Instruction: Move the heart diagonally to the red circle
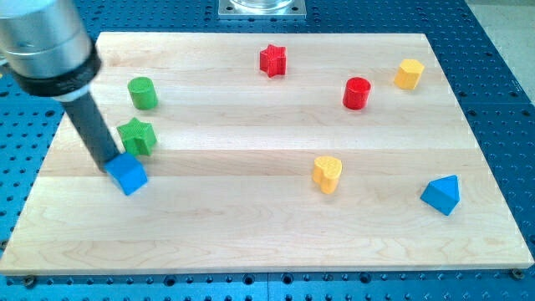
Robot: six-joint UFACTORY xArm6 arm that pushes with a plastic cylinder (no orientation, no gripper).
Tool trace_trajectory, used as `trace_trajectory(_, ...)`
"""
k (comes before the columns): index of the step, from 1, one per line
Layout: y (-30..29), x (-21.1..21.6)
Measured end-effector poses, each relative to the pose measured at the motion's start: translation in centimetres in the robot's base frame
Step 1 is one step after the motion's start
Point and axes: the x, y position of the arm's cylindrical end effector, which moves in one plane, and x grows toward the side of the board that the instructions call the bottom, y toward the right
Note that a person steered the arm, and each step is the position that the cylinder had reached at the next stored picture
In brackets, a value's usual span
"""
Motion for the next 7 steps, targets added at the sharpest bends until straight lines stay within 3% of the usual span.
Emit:
trace_trajectory(1,-1.2,1.7)
trace_trajectory(2,-2.2,6.8)
trace_trajectory(5,30.1,4.1)
trace_trajectory(7,40.0,2.2)
